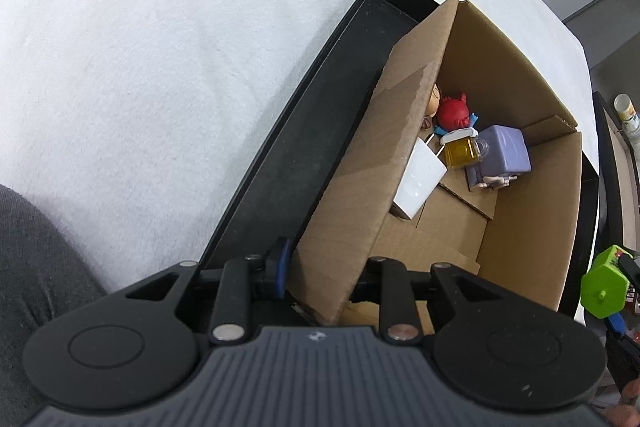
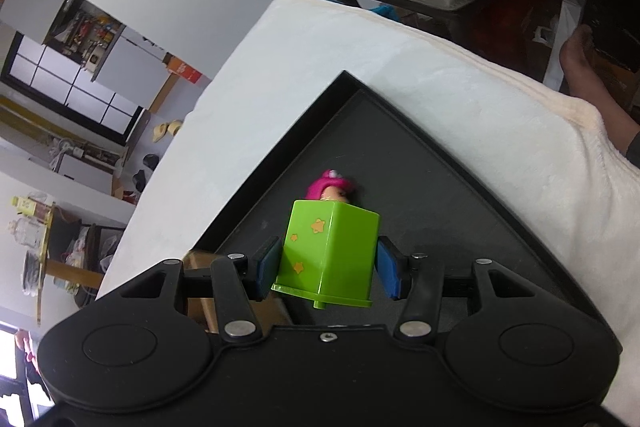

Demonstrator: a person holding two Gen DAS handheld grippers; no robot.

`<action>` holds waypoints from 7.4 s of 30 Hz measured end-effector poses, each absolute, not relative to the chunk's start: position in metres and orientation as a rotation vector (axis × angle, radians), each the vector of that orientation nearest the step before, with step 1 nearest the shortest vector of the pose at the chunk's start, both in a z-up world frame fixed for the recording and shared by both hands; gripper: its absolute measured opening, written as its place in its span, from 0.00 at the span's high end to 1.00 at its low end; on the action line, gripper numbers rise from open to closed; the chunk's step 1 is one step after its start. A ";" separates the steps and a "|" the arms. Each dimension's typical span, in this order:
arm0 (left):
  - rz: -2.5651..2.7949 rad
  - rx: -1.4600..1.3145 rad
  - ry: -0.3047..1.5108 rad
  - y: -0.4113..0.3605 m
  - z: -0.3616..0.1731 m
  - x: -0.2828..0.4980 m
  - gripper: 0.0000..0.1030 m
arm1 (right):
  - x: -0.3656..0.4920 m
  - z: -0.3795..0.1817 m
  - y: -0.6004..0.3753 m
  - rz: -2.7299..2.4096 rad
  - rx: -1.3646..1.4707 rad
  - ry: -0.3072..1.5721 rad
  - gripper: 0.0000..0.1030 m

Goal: Organize rigid objects
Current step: 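Carry the green cube box into the cardboard box and release it, then move the right tool to the pink dinosaur figure and grasp it, then carry the pink dinosaur into the box and open the right gripper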

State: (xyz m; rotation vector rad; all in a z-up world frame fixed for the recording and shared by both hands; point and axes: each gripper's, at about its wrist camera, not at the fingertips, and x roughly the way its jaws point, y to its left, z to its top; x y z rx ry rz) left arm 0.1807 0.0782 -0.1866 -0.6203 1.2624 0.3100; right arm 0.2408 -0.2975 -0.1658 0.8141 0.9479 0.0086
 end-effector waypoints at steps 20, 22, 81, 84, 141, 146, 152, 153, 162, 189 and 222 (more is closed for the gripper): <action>0.323 -0.650 1.225 0.089 -0.183 0.177 0.74 | 0.228 -0.115 -0.241 0.188 0.770 0.922 0.51; 0.320 -0.652 1.226 0.090 -0.183 0.177 0.74 | 0.229 -0.115 -0.233 0.213 0.761 0.926 0.51; 0.237 -0.668 1.227 0.082 -0.189 0.167 0.73 | 0.237 -0.111 -0.124 0.276 0.210 1.006 0.50; 0.238 -0.660 1.223 0.081 -0.188 0.166 0.73 | 0.236 -0.109 -0.132 0.283 0.232 1.010 0.49; 0.310 -0.629 1.258 0.077 -0.187 0.176 0.74 | 0.287 -0.194 -0.243 0.127 0.506 0.969 0.49; 0.302 -0.617 1.265 0.077 -0.187 0.177 0.74 | 0.302 -0.201 -0.248 0.074 0.538 0.969 0.49; 0.305 -0.617 1.265 0.076 -0.188 0.177 0.74 | 0.314 -0.207 -0.247 0.038 0.523 0.971 0.49; 0.304 -0.614 1.263 0.076 -0.187 0.177 0.74 | 0.315 -0.208 -0.246 0.032 0.517 0.972 0.49; 0.308 -0.612 1.258 0.075 -0.187 0.176 0.74 | 0.308 -0.209 -0.242 0.009 0.501 0.996 0.64; 0.313 -0.625 1.258 0.078 -0.186 0.176 0.74 | 0.268 -0.146 -0.255 0.076 0.522 0.943 0.64; 0.293 -0.661 1.255 0.080 -0.188 0.175 0.74 | 0.262 -0.099 -0.155 0.341 0.252 0.973 0.63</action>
